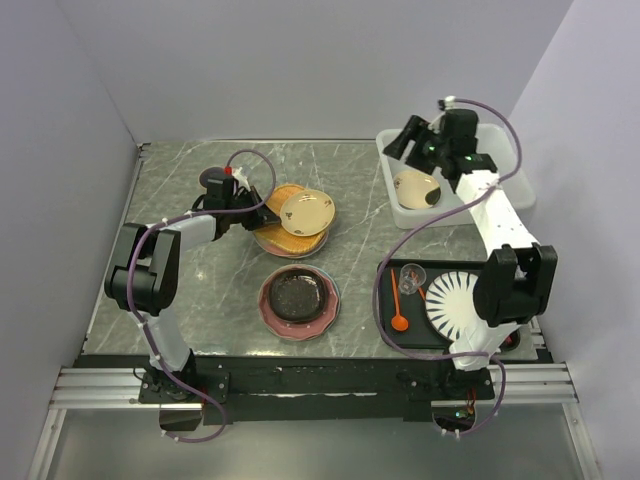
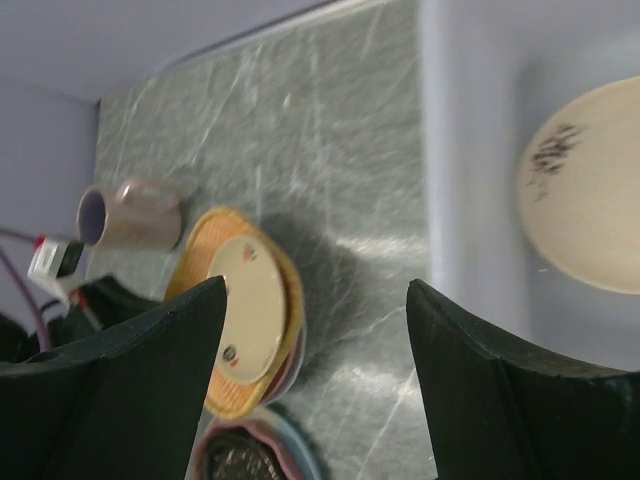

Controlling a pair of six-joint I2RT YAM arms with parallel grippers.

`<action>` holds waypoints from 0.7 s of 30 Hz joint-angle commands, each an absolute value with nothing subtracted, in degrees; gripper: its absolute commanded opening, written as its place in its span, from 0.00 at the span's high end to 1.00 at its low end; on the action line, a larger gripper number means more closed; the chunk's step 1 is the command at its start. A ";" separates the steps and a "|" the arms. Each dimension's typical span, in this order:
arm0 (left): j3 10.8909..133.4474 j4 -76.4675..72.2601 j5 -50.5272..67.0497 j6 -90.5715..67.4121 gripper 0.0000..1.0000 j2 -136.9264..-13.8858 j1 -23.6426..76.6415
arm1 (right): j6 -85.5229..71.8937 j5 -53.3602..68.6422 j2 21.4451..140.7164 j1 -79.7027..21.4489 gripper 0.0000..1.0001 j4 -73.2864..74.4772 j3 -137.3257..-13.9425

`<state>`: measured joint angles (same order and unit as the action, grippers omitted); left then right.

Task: Place the plates into the plastic bin on the countertop
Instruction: Pick up the plate at the center of the board.

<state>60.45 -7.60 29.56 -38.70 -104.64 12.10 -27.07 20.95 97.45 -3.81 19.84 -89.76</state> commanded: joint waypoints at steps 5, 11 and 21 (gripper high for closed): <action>61.26 -8.79 30.06 -39.02 0.99 -104.15 12.48 | -22.59 25.05 106.60 -11.68 0.23 26.35 -98.70; 61.70 -8.79 30.50 -39.11 0.99 -104.41 12.57 | -22.06 24.35 111.00 -14.50 0.26 29.26 -99.32; 61.87 -8.61 30.76 -38.94 0.99 -104.59 12.74 | -21.27 24.00 114.34 -17.93 0.29 29.88 -98.79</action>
